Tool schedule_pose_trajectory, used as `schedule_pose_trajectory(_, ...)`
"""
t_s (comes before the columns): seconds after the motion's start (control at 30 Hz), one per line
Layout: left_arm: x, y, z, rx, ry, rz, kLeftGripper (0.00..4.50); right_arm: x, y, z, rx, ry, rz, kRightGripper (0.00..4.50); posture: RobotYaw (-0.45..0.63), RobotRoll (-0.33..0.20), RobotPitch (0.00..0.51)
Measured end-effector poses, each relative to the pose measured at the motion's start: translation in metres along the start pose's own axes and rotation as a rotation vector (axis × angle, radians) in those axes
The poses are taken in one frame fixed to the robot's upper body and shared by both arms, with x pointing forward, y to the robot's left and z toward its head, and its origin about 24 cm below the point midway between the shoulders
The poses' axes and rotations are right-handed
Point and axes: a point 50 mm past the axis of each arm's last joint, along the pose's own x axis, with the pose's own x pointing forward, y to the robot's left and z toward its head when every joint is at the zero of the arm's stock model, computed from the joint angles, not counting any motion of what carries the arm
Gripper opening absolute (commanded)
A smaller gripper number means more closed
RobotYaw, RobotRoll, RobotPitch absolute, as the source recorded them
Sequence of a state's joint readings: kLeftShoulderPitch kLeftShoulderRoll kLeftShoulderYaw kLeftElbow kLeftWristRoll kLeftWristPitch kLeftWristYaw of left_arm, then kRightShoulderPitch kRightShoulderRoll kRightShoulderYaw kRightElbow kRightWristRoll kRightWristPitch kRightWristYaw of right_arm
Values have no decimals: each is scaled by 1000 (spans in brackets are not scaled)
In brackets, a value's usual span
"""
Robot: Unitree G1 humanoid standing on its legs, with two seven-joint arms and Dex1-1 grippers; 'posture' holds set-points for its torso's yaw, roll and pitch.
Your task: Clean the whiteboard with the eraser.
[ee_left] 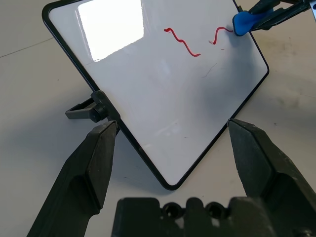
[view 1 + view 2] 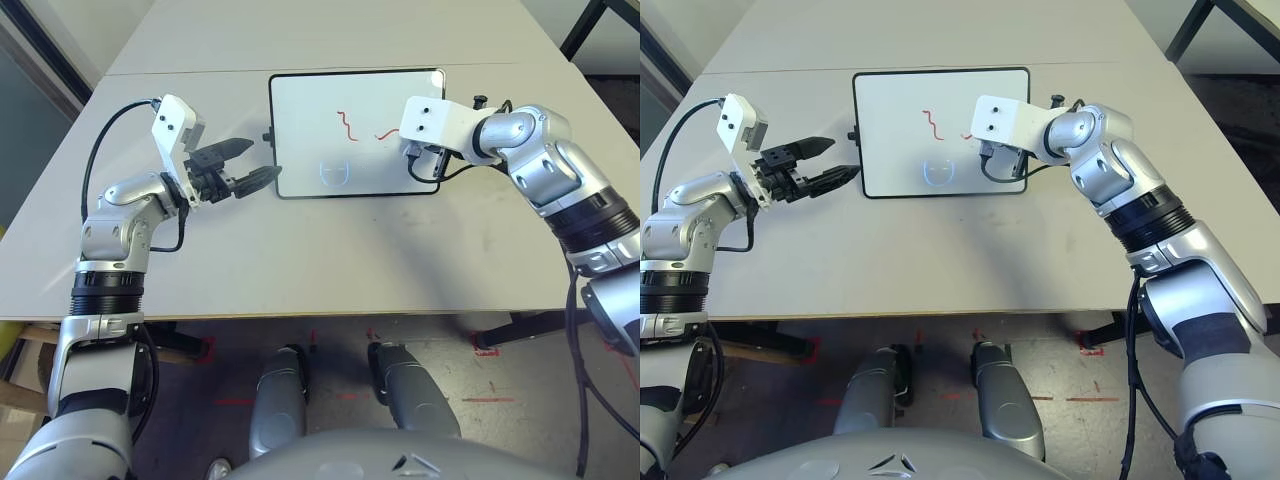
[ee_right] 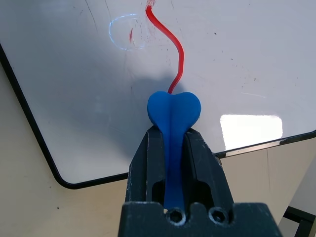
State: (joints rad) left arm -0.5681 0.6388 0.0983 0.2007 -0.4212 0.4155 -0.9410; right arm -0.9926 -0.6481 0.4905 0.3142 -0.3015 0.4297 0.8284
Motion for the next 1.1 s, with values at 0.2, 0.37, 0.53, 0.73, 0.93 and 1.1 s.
schedule_pose_trajectory(0.2, -1, 0, 0, 1, 2, 2, 4500, 4, 1, -3, -12, 7, 13, 249, -165, 0, 167)
schedule_pose_trajectory(0.37, -1, 1, 0, 4, 4, 4, 4500, 9, 2, -3, -15, -9, 17, 249, -163, 0, 168)
schedule_pose_trajectory(0.53, -2, 1, 1, 5, 4, 8, 4500, 15, 1, -3, 2, -19, 23, 248, -154, 0, 170)
schedule_pose_trajectory(0.73, -2, 0, 2, 16, 3, 7, 4500, 21, 0, 0, 1, -30, 28, 247, -146, 0, 171)
schedule_pose_trajectory(0.93, -4, -1, 2, 17, 6, 9, 4500, 27, -4, 7, 9, -55, 37, 239, -144, 0, 171)
schedule_pose_trajectory(1.1, -5, -1, 0, 13, 8, 18, 4500, 30, -8, 11, 16, -75, 39, 238, -139, 0, 171)
